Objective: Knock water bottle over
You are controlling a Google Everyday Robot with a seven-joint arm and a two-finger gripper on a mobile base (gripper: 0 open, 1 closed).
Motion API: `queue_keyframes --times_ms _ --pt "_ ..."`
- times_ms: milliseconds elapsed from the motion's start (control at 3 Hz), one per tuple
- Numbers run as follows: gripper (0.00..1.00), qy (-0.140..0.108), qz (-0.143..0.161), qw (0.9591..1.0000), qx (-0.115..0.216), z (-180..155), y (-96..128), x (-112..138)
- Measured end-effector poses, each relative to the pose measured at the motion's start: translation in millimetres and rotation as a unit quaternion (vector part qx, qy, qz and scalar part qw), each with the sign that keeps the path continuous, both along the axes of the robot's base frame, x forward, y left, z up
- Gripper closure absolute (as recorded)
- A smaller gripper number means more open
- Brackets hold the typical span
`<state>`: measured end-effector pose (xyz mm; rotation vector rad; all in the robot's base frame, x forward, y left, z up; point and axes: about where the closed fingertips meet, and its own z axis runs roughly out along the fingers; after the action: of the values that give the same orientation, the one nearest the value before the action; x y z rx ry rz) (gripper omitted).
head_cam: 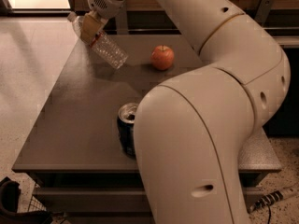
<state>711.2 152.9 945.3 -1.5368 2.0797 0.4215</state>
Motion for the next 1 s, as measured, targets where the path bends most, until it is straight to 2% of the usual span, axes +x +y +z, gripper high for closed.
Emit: queue_keyframes --times_ms 333,667,1000 --pt "1.0 0.022 -0.005 0.9983 -0.055 -24.9 -1.7 -3.7" --pt "1.0 0.045 0.003 0.995 -0.089 -51.3 5.7 -5.8" --pt "1.0 0.067 0.022 0.9922 -0.103 -76.4 21.5 -6.5"
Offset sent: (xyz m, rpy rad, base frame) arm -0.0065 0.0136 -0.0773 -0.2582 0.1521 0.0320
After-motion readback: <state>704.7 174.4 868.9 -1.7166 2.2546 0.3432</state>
